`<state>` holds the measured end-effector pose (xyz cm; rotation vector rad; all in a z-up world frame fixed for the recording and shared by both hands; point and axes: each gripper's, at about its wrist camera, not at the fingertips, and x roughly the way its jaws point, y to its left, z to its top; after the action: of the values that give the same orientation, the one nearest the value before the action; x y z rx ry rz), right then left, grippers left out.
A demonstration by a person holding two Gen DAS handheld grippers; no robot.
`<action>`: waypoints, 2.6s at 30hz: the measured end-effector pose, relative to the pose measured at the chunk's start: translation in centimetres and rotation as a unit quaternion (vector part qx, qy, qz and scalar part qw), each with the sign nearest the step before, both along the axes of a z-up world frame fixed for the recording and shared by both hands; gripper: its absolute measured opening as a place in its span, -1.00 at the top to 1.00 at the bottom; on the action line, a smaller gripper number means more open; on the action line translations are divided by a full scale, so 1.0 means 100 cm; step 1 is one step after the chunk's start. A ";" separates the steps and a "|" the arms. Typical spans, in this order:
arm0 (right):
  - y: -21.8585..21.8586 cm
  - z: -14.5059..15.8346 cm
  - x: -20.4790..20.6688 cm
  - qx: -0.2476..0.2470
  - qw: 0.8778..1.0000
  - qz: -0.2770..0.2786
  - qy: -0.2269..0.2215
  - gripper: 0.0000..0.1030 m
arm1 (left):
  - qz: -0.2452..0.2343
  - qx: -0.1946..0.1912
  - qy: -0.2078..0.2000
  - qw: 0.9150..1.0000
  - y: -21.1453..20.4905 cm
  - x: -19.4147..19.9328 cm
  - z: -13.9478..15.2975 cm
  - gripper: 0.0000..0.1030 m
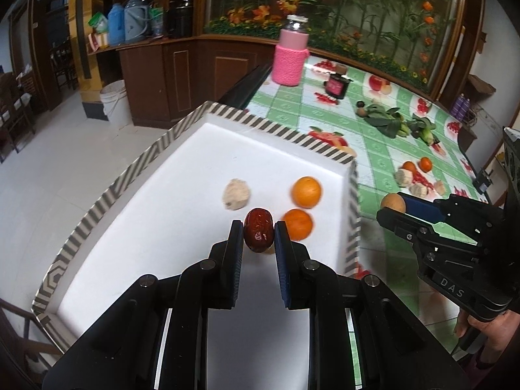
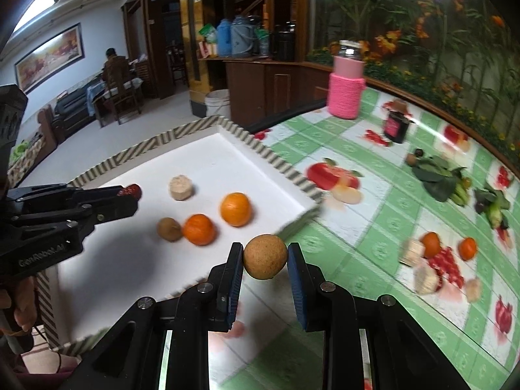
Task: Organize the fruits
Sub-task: 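Carry the red date and the brown fruit over the white tray, then open the right gripper to drop the brown fruit while the left releases the red date, then move both open grippers back over the tablecloth, then grasp a red date with the right gripper while the left gripper grasps a tofu-like cube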
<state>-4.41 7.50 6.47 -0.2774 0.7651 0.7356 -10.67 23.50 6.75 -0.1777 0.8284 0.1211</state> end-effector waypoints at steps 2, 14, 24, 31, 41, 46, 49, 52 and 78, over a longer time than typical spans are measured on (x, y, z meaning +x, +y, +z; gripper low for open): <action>0.011 -0.002 0.000 0.007 1.000 0.017 0.012 0.48 | 0.006 0.000 0.004 1.000 0.005 -0.001 -0.003 0.64; 0.070 -0.022 -0.016 0.012 0.991 0.114 0.066 0.48 | 0.040 0.009 0.031 0.999 0.031 -0.006 -0.018 0.64; 0.072 -0.030 -0.021 0.004 0.992 0.112 0.058 0.41 | 0.048 0.019 0.036 0.998 0.031 -0.004 -0.022 0.33; 0.040 -0.010 -0.020 0.030 0.996 0.074 0.029 0.41 | 0.073 0.038 0.012 0.997 0.025 -0.009 -0.010 -0.09; -0.015 0.002 -0.013 0.028 0.999 -0.017 0.007 0.41 | 0.046 0.065 -0.032 0.996 -0.030 0.001 0.009 -0.09; -0.052 0.005 -0.007 0.021 0.998 -0.065 -0.012 0.41 | 0.022 0.069 -0.043 0.996 -0.062 0.012 0.013 -0.09; -0.074 0.003 -0.003 0.021 0.996 -0.090 -0.010 0.41 | 0.004 0.067 -0.042 0.997 -0.082 0.021 0.012 -0.09; -0.096 0.000 0.001 0.019 0.993 -0.117 -0.008 0.41 | -0.011 0.074 -0.041 0.996 -0.100 0.028 0.011 -0.09; -0.208 -0.026 0.049 0.048 0.977 -0.199 0.054 0.40 | -0.108 0.038 0.017 0.993 -0.180 0.088 -0.018 -0.09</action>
<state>0.47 -13.26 3.89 0.0072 0.8526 0.4085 -1.83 5.50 4.92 -0.0134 0.8702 -0.0475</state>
